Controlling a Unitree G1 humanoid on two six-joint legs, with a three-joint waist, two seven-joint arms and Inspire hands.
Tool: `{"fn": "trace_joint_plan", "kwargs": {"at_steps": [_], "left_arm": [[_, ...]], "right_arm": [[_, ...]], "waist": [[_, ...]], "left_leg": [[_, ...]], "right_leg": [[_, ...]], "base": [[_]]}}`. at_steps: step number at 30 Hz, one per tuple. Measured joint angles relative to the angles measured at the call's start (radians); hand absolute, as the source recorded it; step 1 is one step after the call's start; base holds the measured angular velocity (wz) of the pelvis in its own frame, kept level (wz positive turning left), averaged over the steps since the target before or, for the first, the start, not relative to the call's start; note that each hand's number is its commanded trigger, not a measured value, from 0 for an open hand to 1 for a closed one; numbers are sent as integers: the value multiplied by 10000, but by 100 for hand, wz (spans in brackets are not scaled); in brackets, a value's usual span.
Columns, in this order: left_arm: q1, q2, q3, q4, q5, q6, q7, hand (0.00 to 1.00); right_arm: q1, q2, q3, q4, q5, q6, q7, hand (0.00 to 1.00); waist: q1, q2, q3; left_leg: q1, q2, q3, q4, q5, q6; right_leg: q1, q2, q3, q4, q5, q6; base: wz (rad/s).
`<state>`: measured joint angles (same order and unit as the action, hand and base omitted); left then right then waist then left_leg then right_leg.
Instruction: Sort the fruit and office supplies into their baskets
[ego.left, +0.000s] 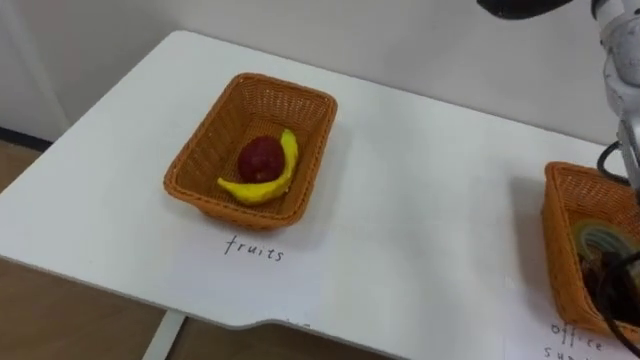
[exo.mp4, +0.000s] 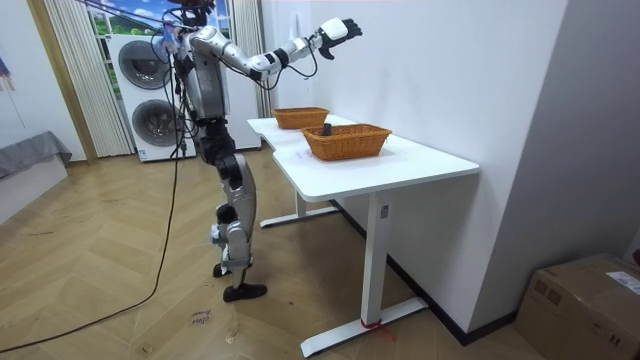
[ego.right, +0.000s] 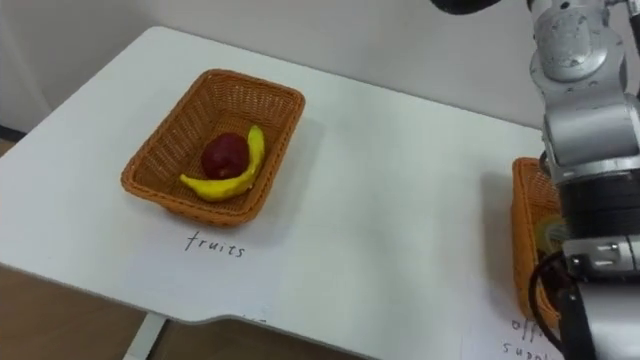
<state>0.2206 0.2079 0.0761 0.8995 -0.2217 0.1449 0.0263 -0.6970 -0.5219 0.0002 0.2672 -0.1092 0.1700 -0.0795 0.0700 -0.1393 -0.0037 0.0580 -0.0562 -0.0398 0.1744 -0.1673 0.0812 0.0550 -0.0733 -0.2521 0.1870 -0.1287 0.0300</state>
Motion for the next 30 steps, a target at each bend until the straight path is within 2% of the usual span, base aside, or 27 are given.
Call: {"fn": "trace_joint_plan", "kwargs": {"at_steps": [5,7,9,12,16,19,20,21,24,30], "left_arm": [[19,46,19,26,-7,-81,20,0],[50,31,-7,31,-14,-244,23,0],[109,15,-13,57,-42,-424,33,0],[291,14,9,43,-23,-611,136,0],[429,13,111,61,-9,-645,119,0],[468,-8,400,127,-8,-675,96,0],[435,-28,403,216,7,-713,99,0],[433,-42,400,235,9,-740,89,0],[533,-150,397,244,-3,-809,199,0],[412,-387,393,238,2,-840,325,0]], "right_arm": [[982,1,-508,-853,15,-94,-54,0],[1283,-5,-709,-864,105,-259,-118,0],[1803,-4,-915,-862,316,-435,-192,0],[2388,-5,-1210,-867,391,-481,-504,0],[2978,1,-2001,-1183,630,-481,-913,0],[3362,1,-2546,-1800,1063,-505,-1403,0],[3551,0,-2823,-2092,1153,-546,-1632,0],[3863,0,-3104,-2341,1266,-746,-1923,0],[4355,6,-3414,-2499,1781,-1021,-2611,0],[5451,151,-3746,-2510,1826,-1176,-3352,0]], "waist": [[-107,132,-22],[-119,197,-11],[-318,301,34],[-471,352,15],[-761,343,8],[-947,285,-36],[-981,284,-44],[-1018,277,-51],[-1160,319,-37],[-1312,326,-23]], "left_leg": [[84,85,252,-45,-33,-17],[169,103,376,-86,-36,-21],[256,112,403,-127,-57,-21],[228,141,595,-128,-67,-29],[212,182,701,-105,-98,-45],[227,281,892,-82,-171,-103],[249,315,966,-89,-190,-128],[277,341,1030,-107,-200,-136],[502,431,1225,-193,-261,-180],[559,482,1461,-211,-307,-208]], "right_leg": [[13,75,188,-2,61,-37],[23,94,305,2,67,-46],[116,100,382,8,68,-48],[1,143,589,43,79,-64],[-64,179,622,88,94,-79],[-122,297,826,92,113,-111],[-144,337,885,88,131,-140],[-121,361,886,58,140,-152],[2,449,1009,0,150,-167],[-47,503,1157,-2,177,-210]], "base": [[-17],[-19],[-4],[-16],[-11],[-22],[-16],[-15],[-19],[-14]]}}
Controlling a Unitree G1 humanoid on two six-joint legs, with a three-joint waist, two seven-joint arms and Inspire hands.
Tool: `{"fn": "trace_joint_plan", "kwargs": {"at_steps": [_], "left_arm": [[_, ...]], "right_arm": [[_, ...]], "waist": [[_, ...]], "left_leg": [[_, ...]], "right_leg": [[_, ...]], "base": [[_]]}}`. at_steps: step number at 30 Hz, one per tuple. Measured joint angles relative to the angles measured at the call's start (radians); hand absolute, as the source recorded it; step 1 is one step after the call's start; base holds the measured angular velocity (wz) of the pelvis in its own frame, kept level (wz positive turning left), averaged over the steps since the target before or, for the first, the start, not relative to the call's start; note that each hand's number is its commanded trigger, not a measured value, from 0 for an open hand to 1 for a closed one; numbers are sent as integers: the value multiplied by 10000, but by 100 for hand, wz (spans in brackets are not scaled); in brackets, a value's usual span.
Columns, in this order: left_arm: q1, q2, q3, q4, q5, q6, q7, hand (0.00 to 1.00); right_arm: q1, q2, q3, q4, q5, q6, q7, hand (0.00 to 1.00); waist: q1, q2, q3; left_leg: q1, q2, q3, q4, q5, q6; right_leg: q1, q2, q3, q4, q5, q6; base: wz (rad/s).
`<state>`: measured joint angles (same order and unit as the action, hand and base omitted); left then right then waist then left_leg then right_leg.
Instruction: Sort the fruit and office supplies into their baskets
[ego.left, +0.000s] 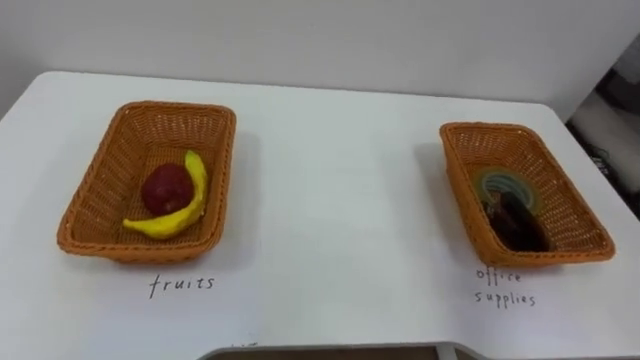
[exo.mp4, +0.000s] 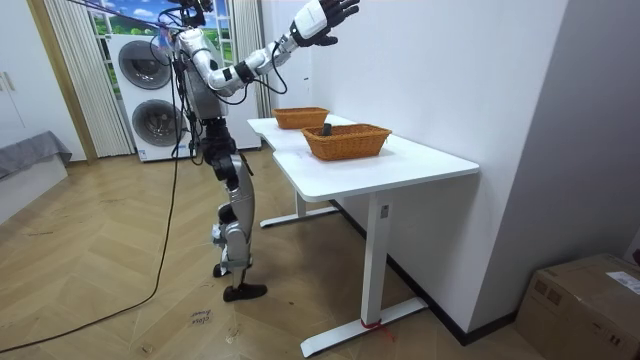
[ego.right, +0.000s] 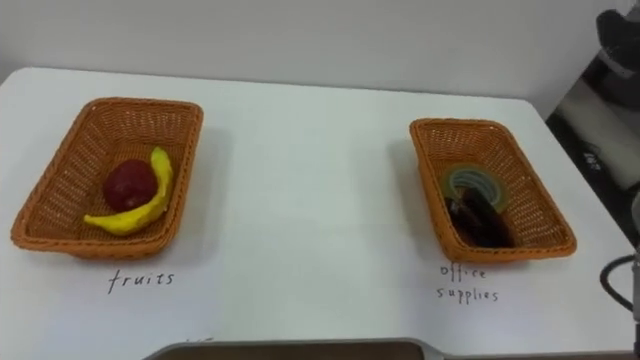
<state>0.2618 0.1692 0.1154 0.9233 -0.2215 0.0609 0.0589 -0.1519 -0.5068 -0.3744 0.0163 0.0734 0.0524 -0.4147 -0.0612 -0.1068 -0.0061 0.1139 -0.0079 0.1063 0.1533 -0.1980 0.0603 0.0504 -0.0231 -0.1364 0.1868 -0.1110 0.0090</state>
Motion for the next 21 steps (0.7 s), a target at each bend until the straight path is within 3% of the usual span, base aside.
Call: {"fn": "trace_joint_plan", "kwargs": {"at_steps": [3,7,10,11,15,21], "left_arm": [[19,-23,4,0,-6,-44,26,0],[86,-39,-23,-4,-13,-49,67,0],[82,-82,-13,-5,-8,-224,274,0],[80,-97,-11,-6,-8,-283,353,0],[139,-155,-5,-23,-9,-475,491,0],[245,-206,-15,-48,-43,-573,689,0]], "right_arm": [[805,100,-134,-24,241,-1,-121,0],[1144,283,-228,-26,1096,-30,-472,0],[1559,349,-239,-26,2051,-177,-781,0],[1819,405,-262,-26,2395,-329,-895,0],[2444,994,-803,145,3794,-793,-1386,0],[2717,1657,-895,1555,4980,-1104,-1929,0]], "waist": [[-146,49,12],[-199,62,24],[-209,111,-14],[-217,56,9],[-208,113,35],[-286,305,52]], "left_leg": [[-1,14,44,-2,-40,-7],[-24,47,231,-33,-41,-13],[6,85,279,-50,-55,-37],[24,100,278,-56,-59,-45],[31,107,298,-64,-69,-55],[19,100,320,-36,-110,-56]], "right_leg": [[-25,24,44,3,2,-4],[-152,59,122,28,11,-18],[-132,98,123,5,25,-41],[-110,105,79,0,26,-43],[-93,110,38,-30,26,-44],[-138,140,299,-9,27,-54]], "base": [[-6],[-12],[-6],[0],[0],[-4]]}}
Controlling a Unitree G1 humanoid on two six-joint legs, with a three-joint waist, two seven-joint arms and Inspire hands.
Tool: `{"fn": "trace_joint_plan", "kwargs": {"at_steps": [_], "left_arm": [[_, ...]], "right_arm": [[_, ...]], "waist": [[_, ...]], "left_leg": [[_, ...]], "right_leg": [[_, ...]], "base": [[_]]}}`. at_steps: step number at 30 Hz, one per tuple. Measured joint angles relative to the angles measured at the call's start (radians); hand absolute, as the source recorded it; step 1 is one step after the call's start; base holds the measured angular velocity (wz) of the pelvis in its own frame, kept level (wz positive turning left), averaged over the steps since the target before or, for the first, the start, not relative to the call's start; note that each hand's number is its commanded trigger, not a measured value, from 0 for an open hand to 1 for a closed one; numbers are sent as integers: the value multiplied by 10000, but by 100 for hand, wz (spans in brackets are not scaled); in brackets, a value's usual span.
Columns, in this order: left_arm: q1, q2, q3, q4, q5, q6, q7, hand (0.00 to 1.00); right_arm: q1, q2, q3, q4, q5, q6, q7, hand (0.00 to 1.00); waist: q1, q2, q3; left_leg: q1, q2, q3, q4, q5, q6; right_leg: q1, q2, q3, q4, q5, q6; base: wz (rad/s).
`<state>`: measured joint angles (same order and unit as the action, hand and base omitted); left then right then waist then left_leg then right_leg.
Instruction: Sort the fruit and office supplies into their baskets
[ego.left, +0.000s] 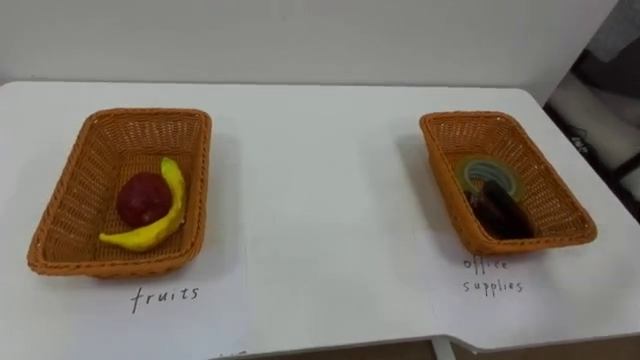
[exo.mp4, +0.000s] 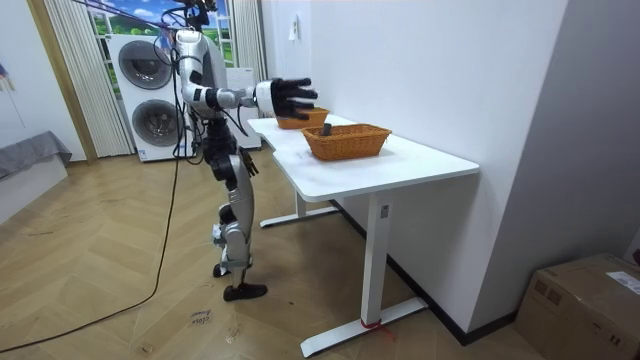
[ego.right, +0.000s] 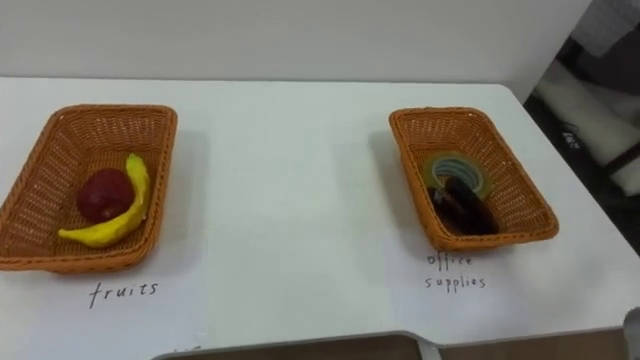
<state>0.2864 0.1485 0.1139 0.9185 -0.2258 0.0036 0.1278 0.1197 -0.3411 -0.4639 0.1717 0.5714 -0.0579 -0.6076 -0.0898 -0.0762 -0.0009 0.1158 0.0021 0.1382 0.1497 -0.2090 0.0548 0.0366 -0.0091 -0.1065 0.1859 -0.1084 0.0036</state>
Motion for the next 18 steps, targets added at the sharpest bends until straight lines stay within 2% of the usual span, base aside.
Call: {"fn": "trace_joint_plan", "kwargs": {"at_steps": [3,6,9,11,15,18], "left_arm": [[20,-29,-2,2,25,-15,-36,0],[28,-29,64,2,31,-41,-49,0],[87,-55,178,4,27,-49,-44,0],[147,-141,226,5,32,-49,-44,0],[161,-194,197,-35,48,-48,-52,0],[146,-192,107,-46,37,-150,-42,0]], "right_arm": [[58,132,-28,401,773,-26,-324,0],[58,368,-298,1094,1701,-168,-961,0],[49,376,-341,1974,2272,-204,-1379,0],[16,452,-447,2499,2679,-389,-1459,0],[235,1178,-662,3719,2961,-734,-1455,0],[294,1611,-638,4490,3228,-846,-1588,0]], "waist": [[4,111,20],[-38,340,12],[-86,314,0],[-135,294,-1],[-168,249,-18],[-154,366,-39]], "left_leg": [[-11,-11,1,4,-7,1],[-6,-41,-10,6,3,-4],[-6,-22,-32,0,7,-18],[-7,-19,-38,-18,4,-22],[-19,-8,-83,-53,-11,-43],[-11,-22,-90,-67,-13,-41]], "right_leg": [[-13,-2,-10,-10,-3,-1],[-20,-10,-3,-12,-131,-2],[-9,5,-30,-12,-174,-23],[-7,4,-68,-9,-198,-25],[6,7,-78,-20,-253,-28],[-12,2,-76,-14,-272,-14]], "base": [[0],[1],[5],[2],[3],[0]]}}
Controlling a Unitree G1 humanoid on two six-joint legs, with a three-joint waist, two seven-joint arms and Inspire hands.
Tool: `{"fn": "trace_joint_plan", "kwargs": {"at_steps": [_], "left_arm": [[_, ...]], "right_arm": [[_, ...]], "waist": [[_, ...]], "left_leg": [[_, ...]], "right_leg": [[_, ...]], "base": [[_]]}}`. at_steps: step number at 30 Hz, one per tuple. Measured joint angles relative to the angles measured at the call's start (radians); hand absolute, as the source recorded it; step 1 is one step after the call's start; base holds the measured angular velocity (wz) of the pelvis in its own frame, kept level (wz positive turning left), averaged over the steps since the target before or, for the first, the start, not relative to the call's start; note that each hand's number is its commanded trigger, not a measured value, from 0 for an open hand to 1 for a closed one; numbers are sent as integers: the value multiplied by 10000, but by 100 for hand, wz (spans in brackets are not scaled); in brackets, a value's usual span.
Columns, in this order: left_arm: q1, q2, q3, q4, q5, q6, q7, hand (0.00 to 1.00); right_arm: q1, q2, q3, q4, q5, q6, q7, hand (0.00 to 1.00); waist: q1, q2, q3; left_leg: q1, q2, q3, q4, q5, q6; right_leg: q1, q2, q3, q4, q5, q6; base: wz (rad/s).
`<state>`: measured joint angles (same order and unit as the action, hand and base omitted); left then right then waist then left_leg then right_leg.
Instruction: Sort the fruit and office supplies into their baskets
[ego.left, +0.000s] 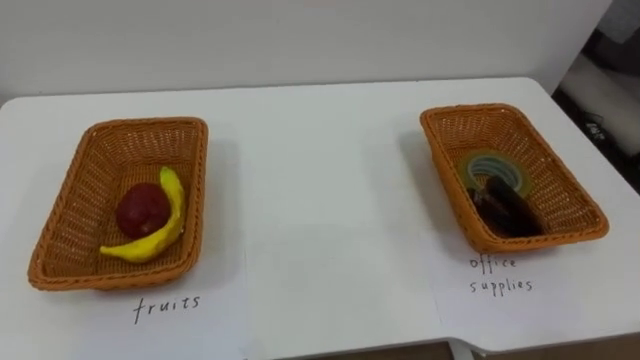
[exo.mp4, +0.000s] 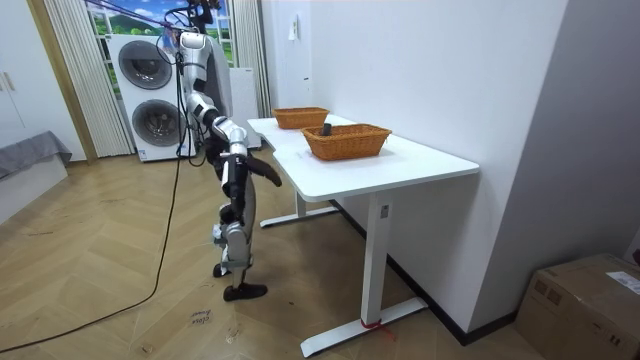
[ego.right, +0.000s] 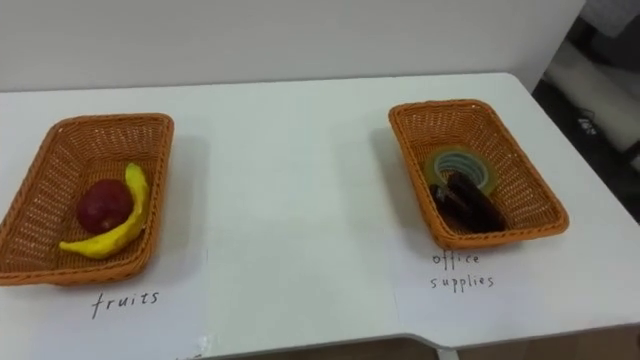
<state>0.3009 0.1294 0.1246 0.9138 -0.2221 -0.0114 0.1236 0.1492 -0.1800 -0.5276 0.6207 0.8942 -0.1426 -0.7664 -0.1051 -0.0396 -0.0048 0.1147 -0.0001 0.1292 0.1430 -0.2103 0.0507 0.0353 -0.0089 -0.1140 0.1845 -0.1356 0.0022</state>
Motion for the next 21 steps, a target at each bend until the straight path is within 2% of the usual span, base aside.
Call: {"fn": "trace_joint_plan", "kwargs": {"at_steps": [2,6,9,14,19,21], "left_arm": [[2,-1,-81,1,-4,-142,4,0],[10,-95,-122,9,-24,-358,-15,0],[12,-209,-164,103,-119,-407,-89,0],[-39,-248,-535,406,-418,-451,-229,0],[-176,-300,-623,716,-434,-493,-255,0],[-262,-324,-690,830,-439,-549,-265,0]], "right_arm": [[-1,146,131,582,153,-140,-138,0],[156,526,701,1140,142,-228,-175,0],[201,566,1252,1709,125,-401,4,0],[179,566,2087,2712,106,-429,329,0],[262,578,2965,3224,-60,-431,798,0],[262,581,3452,3332,-507,-427,1335,0]], "waist": [[22,60,-32],[23,120,-27],[40,175,-1],[152,265,25],[310,372,37],[334,389,38]], "left_leg": [[33,-2,11,-1,0,0],[32,0,18,-68,-3,-5],[58,-1,16,-65,-3,-4],[79,-4,36,-69,-10,-7],[84,7,49,-55,-35,-18],[83,8,50,-60,-35,-21]], "right_leg": [[0,-1,7,16,-17,2],[-22,6,48,44,-45,-6],[5,7,65,31,-47,-5],[-16,17,119,35,-47,-5],[-25,29,114,14,-62,-11],[-28,29,113,19,-78,-15]], "base": [[0],[0],[0],[-2],[-2],[0]]}}
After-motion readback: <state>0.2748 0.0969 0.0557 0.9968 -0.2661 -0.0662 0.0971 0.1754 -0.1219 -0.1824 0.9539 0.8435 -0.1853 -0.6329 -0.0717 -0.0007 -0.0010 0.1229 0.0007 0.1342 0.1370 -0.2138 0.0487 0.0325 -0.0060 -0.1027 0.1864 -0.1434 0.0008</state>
